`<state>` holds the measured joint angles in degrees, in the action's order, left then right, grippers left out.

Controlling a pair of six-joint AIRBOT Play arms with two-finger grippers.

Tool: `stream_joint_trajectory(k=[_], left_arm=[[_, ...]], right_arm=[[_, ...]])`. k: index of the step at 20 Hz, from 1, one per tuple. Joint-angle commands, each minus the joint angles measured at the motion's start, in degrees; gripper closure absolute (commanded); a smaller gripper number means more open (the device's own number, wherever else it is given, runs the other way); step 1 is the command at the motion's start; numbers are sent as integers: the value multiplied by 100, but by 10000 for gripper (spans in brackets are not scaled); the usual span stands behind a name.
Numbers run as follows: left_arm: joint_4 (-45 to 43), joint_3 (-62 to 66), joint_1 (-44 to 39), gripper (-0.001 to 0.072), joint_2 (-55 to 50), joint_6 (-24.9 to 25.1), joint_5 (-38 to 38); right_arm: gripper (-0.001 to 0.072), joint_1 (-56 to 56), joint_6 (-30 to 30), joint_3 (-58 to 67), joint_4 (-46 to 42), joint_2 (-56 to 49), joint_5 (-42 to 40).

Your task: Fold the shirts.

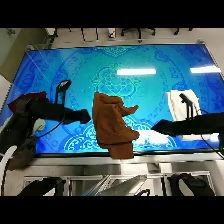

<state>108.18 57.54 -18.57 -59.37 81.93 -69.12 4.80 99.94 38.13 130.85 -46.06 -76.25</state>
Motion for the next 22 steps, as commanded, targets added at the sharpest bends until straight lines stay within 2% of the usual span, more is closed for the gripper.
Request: stream_joint_trajectory(k=[1, 3, 6, 12, 15, 16, 17, 18, 19, 20, 22], left_arm=[[682, -1849, 732, 40, 684, 485, 1016], [1541, -2627, 997, 40, 625, 1005, 1692], [2297, -3010, 872, 40, 79, 1635, 1963], [2350, -2332, -614, 40, -1174, 1718, 2280], [2337, -1720, -1027, 45, -1657, 1716, 2354], [2334, -1561, -1062, 206, -1801, 1714, 2343], [2334, -1443, -1060, 421, -1908, 1716, 2273], [2328, -1362, -1051, 561, -1982, 1716, 2243], [2330, -1298, -1047, 606, -2028, 1716, 2210], [2330, -1233, -1045, 693, -2046, 1718, 2188], [2334, -1097, -1047, 690, -1991, 1722, 2177]], right_arm=[[189, -501, 83, -1191, 278, -11, 708], [192, -929, 140, -1578, 461, -155, 1368], [193, -1582, 280, -1587, 745, -713, 2170], [193, -2382, 380, -1217, 933, -2048, 2736], [194, -2520, 380, -918, 953, -2452, 3008], [255, -2546, 382, -800, 957, -2583, 3032], [316, -2568, 382, -691, 955, -2702, 3053], [382, -2597, 385, -575, 955, -2835, 3108], [469, -2625, 382, -476, 957, -2955, 3145], [660, -2647, 382, -369, 962, -3080, 3178], [689, -2669, 520, -138, 977, -3209, 3189]])
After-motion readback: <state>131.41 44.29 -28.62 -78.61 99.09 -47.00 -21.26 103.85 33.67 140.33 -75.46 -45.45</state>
